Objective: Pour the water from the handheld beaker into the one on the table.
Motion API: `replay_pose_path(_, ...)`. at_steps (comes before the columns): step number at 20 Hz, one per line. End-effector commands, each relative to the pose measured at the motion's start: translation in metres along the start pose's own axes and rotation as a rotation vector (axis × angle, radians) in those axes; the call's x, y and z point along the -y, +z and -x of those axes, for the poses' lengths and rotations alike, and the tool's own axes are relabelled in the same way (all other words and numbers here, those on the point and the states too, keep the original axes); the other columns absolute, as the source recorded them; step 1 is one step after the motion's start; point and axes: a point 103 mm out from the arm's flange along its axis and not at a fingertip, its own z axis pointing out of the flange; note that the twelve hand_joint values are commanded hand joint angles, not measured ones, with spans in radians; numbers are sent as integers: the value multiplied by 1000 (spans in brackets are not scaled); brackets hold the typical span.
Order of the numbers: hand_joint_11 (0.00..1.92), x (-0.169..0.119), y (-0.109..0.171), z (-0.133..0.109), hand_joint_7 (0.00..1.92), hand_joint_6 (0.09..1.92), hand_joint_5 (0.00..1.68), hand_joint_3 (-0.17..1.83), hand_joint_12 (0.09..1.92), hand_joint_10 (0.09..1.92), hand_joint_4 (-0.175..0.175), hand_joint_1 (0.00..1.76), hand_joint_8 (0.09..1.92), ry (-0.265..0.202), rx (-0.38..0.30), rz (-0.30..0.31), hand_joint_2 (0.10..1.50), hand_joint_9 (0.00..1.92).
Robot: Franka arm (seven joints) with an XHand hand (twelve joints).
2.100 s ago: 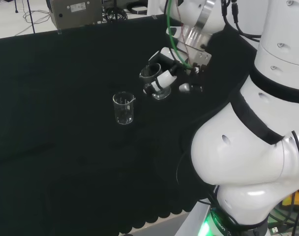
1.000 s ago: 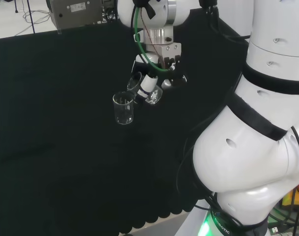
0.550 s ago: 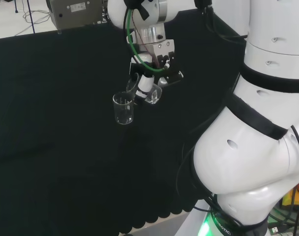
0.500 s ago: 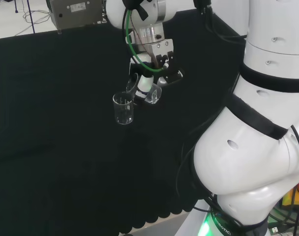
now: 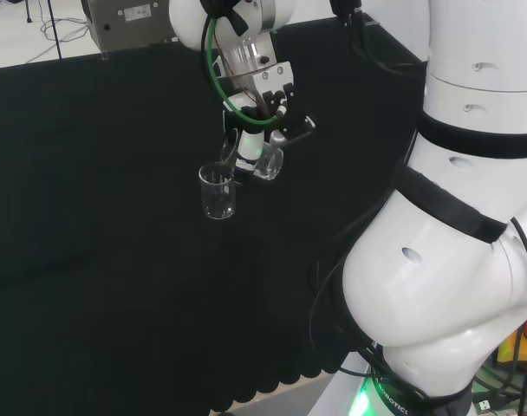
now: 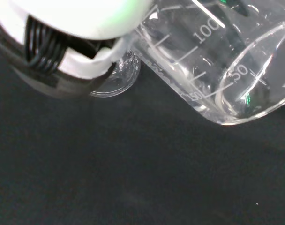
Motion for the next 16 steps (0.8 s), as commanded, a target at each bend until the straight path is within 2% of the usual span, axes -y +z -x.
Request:
replay_pose_path(1,1260,-1,1,-3,1272,779,1219,753,762,690,-175,1311,763,20,60,-48,618,1513)
replay_pose_path(16,1261,1,-7,-10,1269,784,1216,754,770,696,-175,1311,769,42,120,-106,618,1511)
